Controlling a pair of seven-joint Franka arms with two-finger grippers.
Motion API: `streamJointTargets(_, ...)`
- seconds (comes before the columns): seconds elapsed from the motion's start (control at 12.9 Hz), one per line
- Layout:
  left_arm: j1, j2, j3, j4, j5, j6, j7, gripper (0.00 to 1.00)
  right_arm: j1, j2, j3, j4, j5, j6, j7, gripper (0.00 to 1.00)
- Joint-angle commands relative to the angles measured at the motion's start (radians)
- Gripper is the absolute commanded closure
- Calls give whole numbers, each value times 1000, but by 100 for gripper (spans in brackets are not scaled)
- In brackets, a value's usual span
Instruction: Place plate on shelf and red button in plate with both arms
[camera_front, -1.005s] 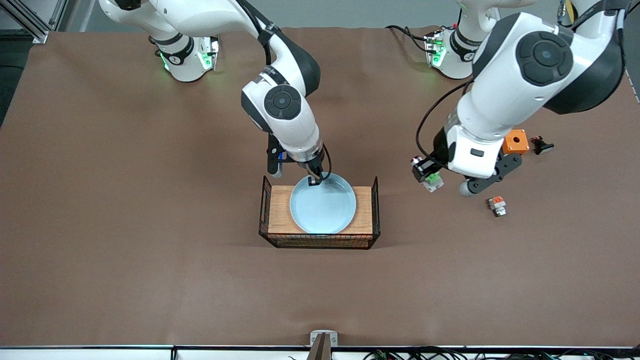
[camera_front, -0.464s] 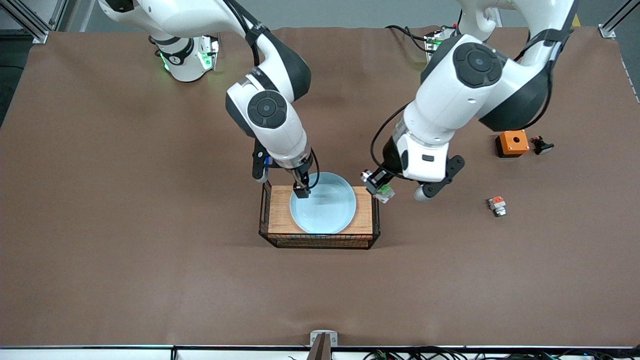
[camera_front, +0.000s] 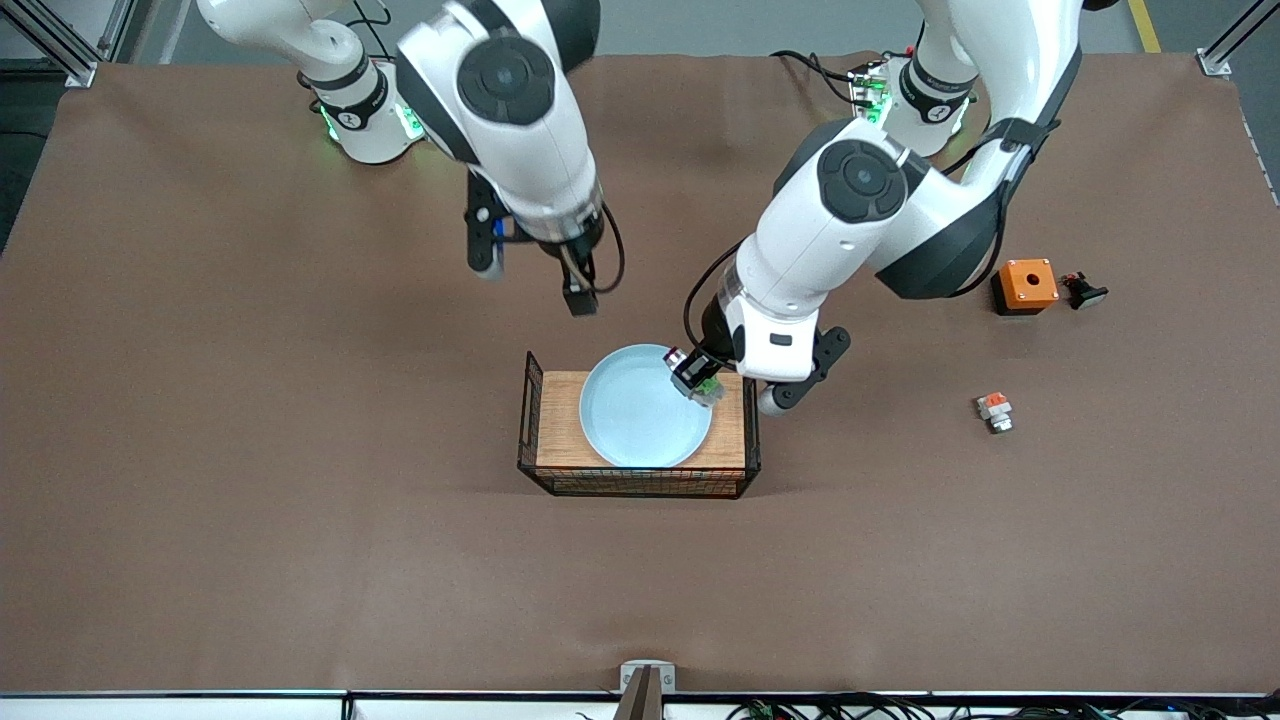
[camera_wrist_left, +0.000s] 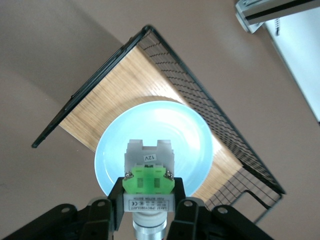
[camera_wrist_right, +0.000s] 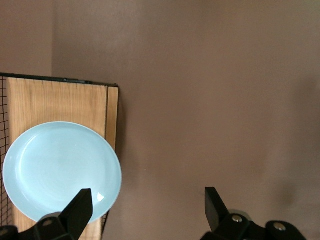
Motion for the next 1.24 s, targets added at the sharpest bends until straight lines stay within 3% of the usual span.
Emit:
streamJointTargets(0.0, -26, 56, 10, 36, 0, 38, -18, 94, -18, -63, -1, -30, 3, -77, -154, 1)
streamJointTargets(0.31, -57, 110, 10, 35, 1, 69, -18, 85, -86, -150, -9, -50, 1, -184, -491, 1)
streamJointTargets(0.77, -77, 159, 13, 35, 3, 96, -13, 43, -228, -230, -10, -110, 1, -240, -886, 1)
streamJointTargets(0.85, -78, 153, 20, 35, 6, 96, -13, 16, -252, -253, -10, -138, 1, -238, -956, 1)
streamJointTargets(0.93, -81, 138, 20, 35, 33, 93, -12, 0, -274, -271, -10, -162, 1, -237, -1015, 1)
streamJointTargets(1.16, -43, 49, 20, 36, 72, 25, -12, 0, -347, -323, -10, -228, 3, -227, -1196, 1)
